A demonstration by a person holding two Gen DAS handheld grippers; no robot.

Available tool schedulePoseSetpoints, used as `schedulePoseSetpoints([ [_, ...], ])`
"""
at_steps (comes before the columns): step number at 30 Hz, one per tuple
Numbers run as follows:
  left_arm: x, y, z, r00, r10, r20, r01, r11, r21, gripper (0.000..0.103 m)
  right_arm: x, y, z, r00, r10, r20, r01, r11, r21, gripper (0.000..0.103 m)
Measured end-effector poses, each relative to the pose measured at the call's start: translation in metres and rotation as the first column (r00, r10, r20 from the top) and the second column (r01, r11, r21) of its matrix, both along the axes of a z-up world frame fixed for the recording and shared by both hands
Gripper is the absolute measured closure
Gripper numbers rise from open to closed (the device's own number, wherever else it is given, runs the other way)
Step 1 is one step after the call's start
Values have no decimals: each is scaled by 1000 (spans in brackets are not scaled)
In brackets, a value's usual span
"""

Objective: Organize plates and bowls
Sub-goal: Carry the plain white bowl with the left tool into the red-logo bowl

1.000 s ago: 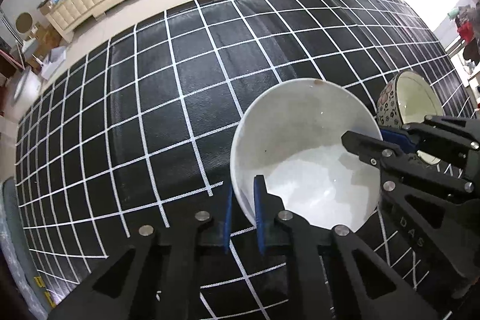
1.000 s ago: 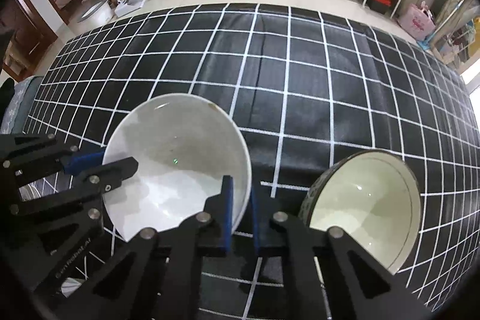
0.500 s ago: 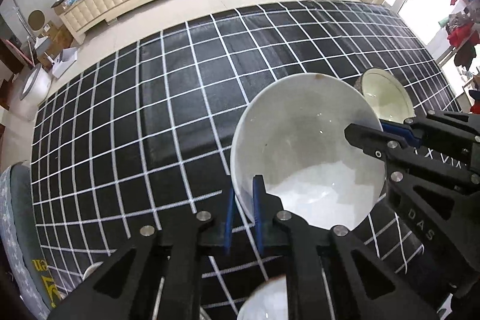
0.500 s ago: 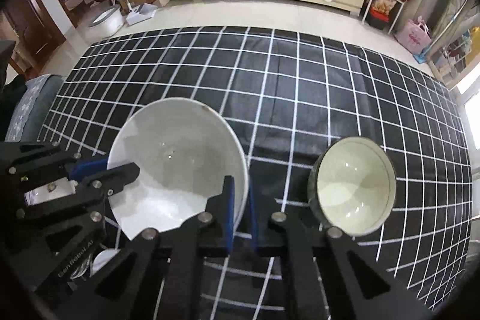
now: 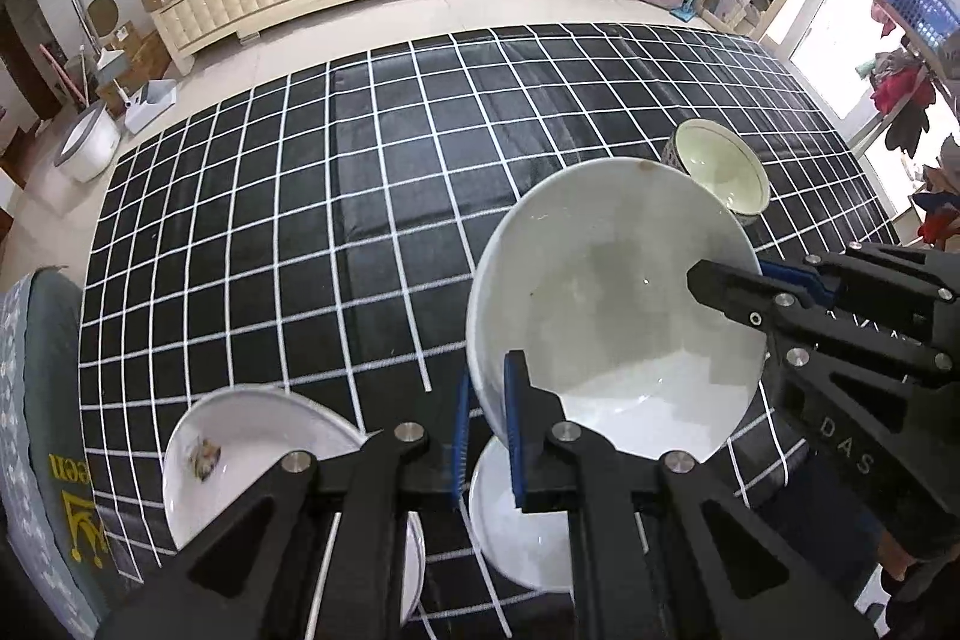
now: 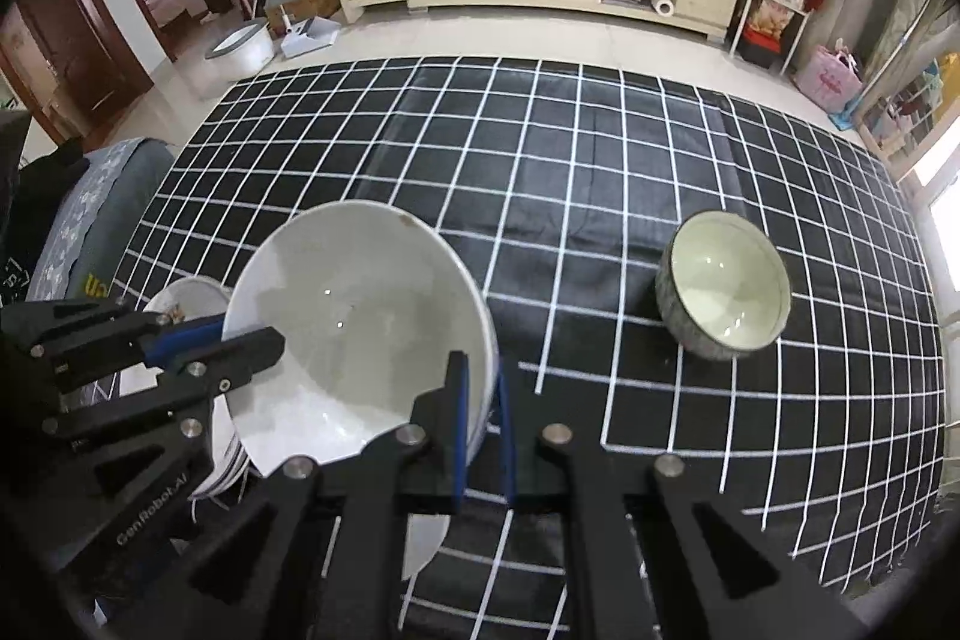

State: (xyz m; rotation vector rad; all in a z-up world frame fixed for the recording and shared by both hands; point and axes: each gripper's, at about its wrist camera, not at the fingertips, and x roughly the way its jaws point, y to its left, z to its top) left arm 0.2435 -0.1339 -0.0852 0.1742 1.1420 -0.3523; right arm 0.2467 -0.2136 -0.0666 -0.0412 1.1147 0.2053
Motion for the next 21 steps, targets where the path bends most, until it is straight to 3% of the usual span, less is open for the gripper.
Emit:
schedulePoseSetpoints([
  [8, -34, 19, 9, 1000, -1, 23, 1, 1000, 1, 94, -26, 12, 2, 1000, 6, 8, -6, 1000, -8, 91],
  [21, -53, 25, -24, 999, -8, -37, 9, 1000, 24, 93, -49, 19, -34, 998, 8, -68, -8, 1000, -12, 91],
])
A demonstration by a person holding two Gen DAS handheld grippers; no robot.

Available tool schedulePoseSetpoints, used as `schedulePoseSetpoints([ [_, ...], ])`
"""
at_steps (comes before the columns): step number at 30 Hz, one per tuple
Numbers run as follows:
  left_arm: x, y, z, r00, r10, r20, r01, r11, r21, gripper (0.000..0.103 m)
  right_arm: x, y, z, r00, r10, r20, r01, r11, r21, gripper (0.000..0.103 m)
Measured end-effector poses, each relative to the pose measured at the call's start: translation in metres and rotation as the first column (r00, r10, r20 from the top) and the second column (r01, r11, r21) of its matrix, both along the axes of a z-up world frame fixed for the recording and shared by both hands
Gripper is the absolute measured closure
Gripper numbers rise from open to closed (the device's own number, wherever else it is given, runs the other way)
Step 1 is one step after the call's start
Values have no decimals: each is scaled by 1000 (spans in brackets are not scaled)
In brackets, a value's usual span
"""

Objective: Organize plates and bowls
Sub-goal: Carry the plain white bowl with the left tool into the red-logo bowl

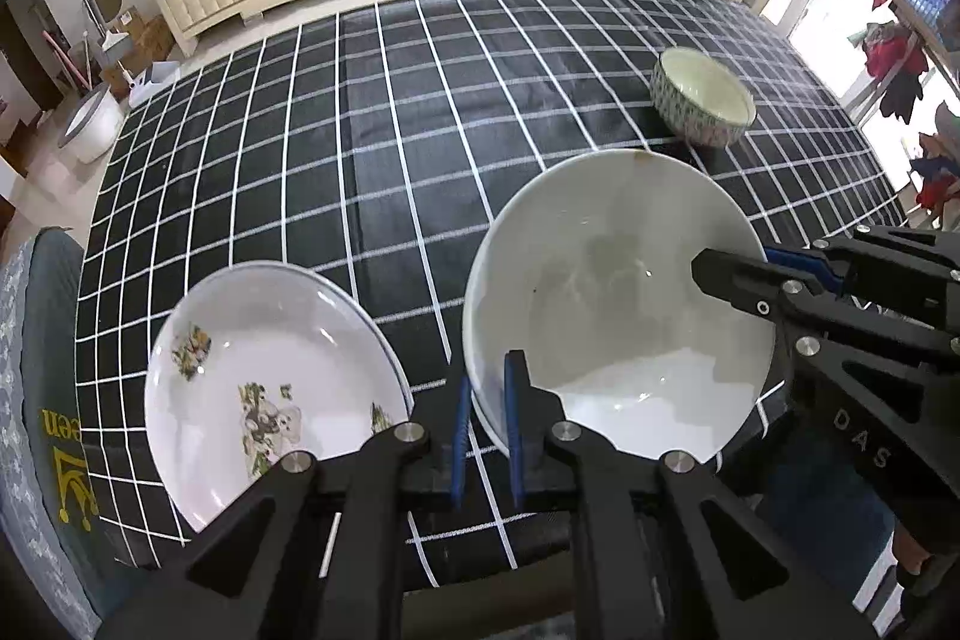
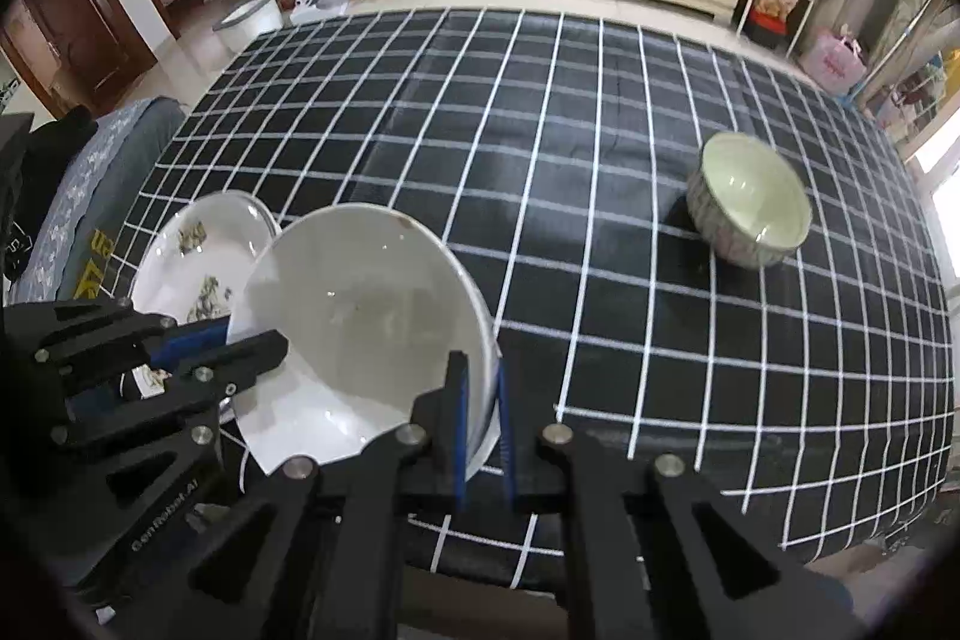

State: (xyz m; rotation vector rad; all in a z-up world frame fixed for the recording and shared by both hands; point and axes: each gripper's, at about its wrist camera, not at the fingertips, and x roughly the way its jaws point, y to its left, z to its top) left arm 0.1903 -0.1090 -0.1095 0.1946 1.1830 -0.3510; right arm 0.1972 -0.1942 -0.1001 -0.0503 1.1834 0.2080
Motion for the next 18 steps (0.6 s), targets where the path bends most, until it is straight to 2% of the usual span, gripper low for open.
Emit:
schedulePoseSetpoints([
  [11, -6, -3, -20, 999, -8, -49, 10, 1000, 23, 95, -4, -1, -16, 999, -4, -50, 4, 1000, 4, 91],
  [18, -8, -3, -23, 999, -14, -47, 16, 999, 32, 95, -1, -1, -25, 997, -4, -81, 5, 1000, 19, 91],
])
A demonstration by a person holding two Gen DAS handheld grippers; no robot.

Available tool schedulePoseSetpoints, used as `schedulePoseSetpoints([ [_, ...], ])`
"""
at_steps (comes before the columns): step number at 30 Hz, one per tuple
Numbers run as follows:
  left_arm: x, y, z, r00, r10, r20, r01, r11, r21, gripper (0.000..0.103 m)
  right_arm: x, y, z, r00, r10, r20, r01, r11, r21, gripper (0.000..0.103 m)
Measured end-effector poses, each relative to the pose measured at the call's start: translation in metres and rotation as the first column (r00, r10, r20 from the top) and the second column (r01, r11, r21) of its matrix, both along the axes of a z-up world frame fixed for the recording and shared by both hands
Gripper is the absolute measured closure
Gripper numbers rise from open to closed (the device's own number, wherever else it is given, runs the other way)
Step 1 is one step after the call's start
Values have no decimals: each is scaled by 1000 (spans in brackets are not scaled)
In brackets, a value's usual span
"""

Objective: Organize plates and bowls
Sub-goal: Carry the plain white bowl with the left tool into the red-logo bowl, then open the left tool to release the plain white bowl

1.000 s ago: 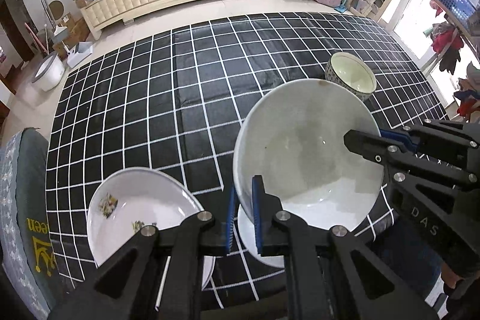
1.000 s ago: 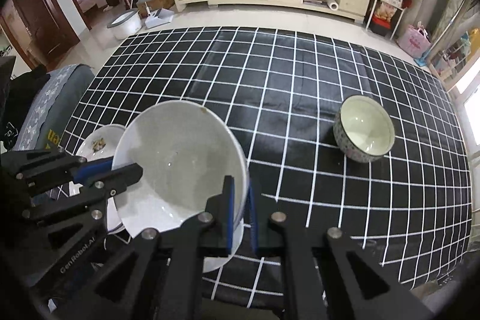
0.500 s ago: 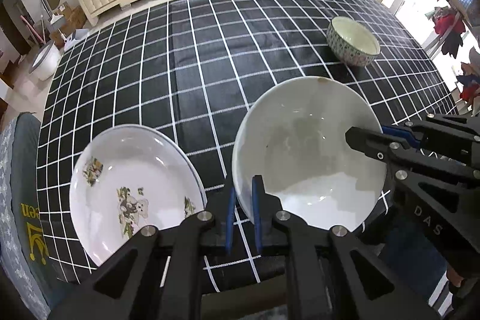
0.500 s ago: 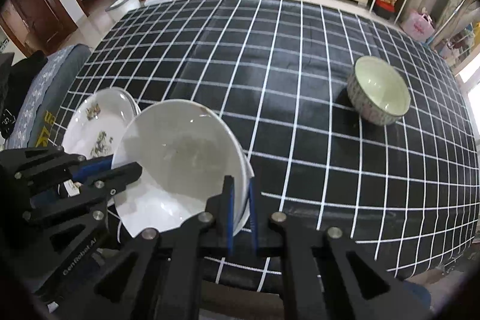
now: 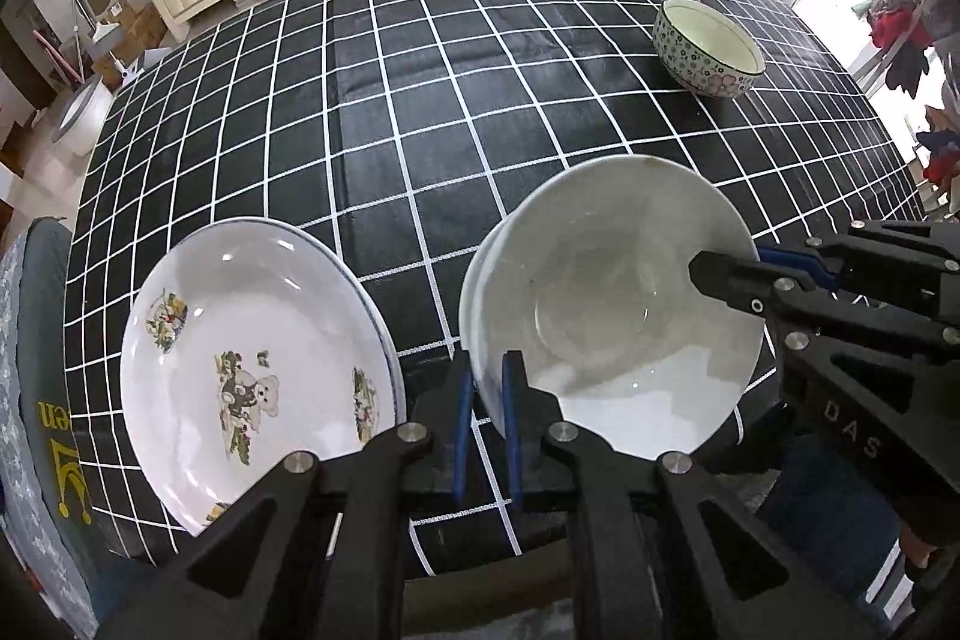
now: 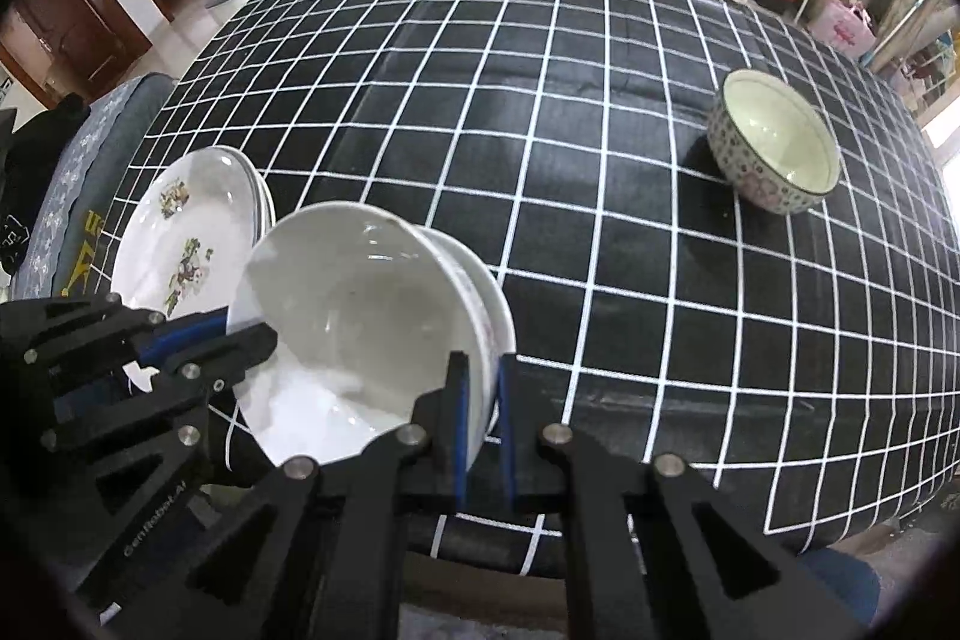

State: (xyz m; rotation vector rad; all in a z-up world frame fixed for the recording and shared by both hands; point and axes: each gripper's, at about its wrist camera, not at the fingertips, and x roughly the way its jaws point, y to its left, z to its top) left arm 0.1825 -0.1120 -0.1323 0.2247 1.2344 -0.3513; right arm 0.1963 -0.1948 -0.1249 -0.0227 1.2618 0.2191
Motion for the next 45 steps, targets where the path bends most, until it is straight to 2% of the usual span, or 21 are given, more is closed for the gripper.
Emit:
schedulePoseSetpoints([
  [7, 1, 2, -5, 1000, 2, -11, -2, 1000, 0, 95, 3, 2, -8, 1000, -3, -23, 2, 1000, -24, 91],
  [15, 5, 1, 2, 1000, 2, 14, -2, 1000, 1, 95, 7, 0, -5, 999, -20, -39, 18, 999, -35, 90],
  [18, 8, 5, 5, 1000, 11, 19, -11, 1000, -12, 95, 9, -2, 2, 999, -33, -21, 31, 996, -79, 79],
  [20, 9, 6, 6, 1000, 14, 25, -14, 1000, -15, 95, 9, -1, 4, 1000, -31, 4, 31, 992, -126, 61],
  [22, 10, 7, 6, 999, 19, 26, -18, 1000, -14, 95, 11, -3, 3, 999, -35, 6, 36, 990, -140, 58],
  [25, 11, 6, 5, 1000, 21, 23, -21, 1000, -22, 94, 12, -6, 2, 999, -37, -4, 36, 991, -128, 58],
  [31, 13, 1, 8, 999, 12, 32, -11, 1000, -13, 83, 13, -14, 5, 999, -36, -8, 35, 994, -105, 52],
  [35, 17, -4, 15, 999, 8, 36, -7, 1000, -26, 82, 13, -16, 12, 999, -41, -12, 40, 997, -60, 51],
  [37, 19, -9, 20, 999, 5, 48, -4, 1000, -21, 77, 14, -20, 19, 998, -58, 18, 59, 996, -72, 51],
  [40, 23, -16, 25, 998, -4, 62, 4, 1000, -12, 76, 17, -32, 32, 995, -84, 45, 86, 995, -42, 50],
  [45, 34, -29, 32, 998, 2, 59, 0, 1000, -30, 76, 24, -58, 49, 990, -111, 83, 116, 992, -58, 50],
])
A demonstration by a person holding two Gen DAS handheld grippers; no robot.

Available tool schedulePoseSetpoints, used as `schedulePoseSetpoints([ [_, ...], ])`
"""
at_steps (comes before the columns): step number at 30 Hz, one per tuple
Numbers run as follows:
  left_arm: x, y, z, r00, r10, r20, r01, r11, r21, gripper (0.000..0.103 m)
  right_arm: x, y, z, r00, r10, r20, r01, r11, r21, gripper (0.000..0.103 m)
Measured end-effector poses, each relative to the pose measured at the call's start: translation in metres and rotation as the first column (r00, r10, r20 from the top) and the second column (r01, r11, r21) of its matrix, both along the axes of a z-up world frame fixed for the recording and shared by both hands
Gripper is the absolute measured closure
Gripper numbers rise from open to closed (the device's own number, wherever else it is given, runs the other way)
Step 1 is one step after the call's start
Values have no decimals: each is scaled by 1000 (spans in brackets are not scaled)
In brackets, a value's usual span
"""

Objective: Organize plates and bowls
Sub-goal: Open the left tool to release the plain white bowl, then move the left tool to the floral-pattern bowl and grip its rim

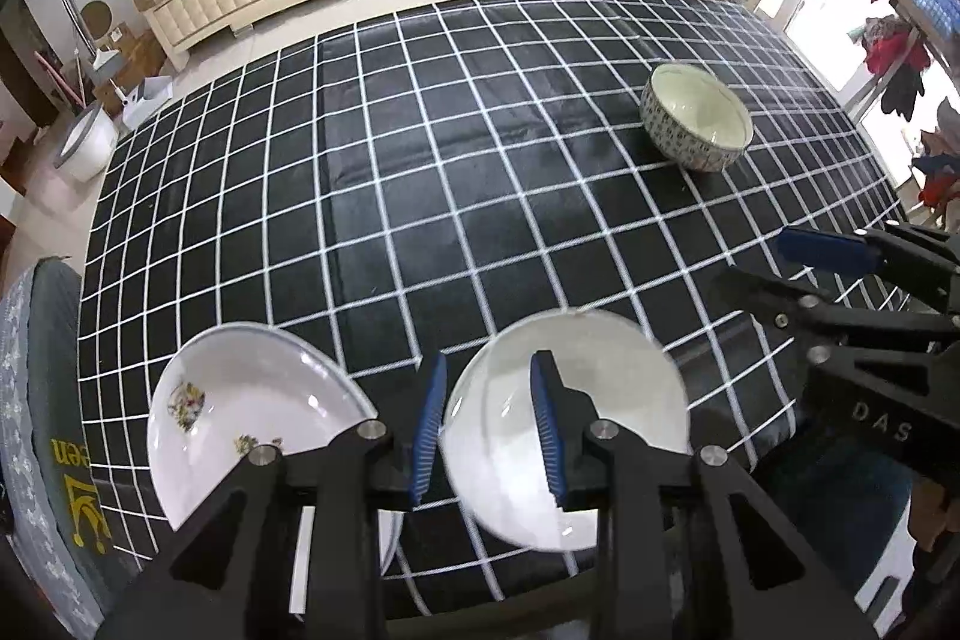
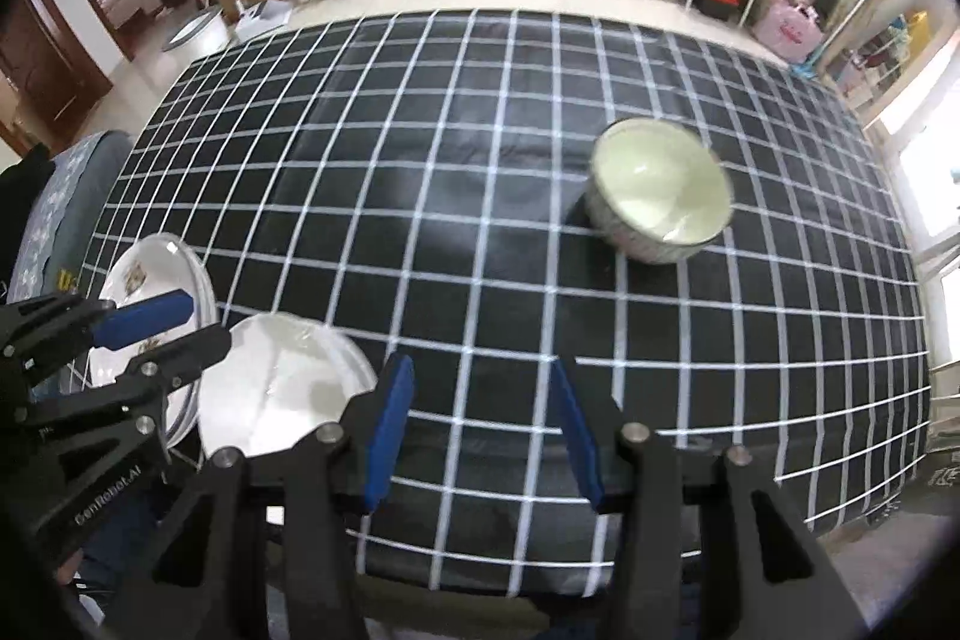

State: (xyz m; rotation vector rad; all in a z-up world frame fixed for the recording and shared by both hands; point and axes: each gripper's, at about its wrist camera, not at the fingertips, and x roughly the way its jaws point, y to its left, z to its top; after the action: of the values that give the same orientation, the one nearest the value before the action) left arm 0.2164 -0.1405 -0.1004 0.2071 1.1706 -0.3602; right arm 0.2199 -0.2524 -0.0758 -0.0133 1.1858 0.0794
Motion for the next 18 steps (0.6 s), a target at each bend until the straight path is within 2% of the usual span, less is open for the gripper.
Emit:
schedulePoseSetpoints([
  [3, 6, -11, 6, 1000, -9, 4, 9, 1000, -28, 71, 7, -21, 10, 999, -29, 19, 29, 1000, -3, 50],
  [9, 21, -47, 17, 999, -41, 15, 41, 999, -29, 70, 23, -55, 21, 996, -71, 47, 72, 997, -8, 50],
  [13, 38, -74, 23, 998, -58, 24, 59, 998, -22, 64, 36, -77, 18, 994, -107, 38, 107, 994, 0, 50],
  [18, 58, -105, 25, 996, -81, 23, 82, 996, -30, 64, 51, -99, 12, 991, -132, 24, 132, 991, 9, 50],
])
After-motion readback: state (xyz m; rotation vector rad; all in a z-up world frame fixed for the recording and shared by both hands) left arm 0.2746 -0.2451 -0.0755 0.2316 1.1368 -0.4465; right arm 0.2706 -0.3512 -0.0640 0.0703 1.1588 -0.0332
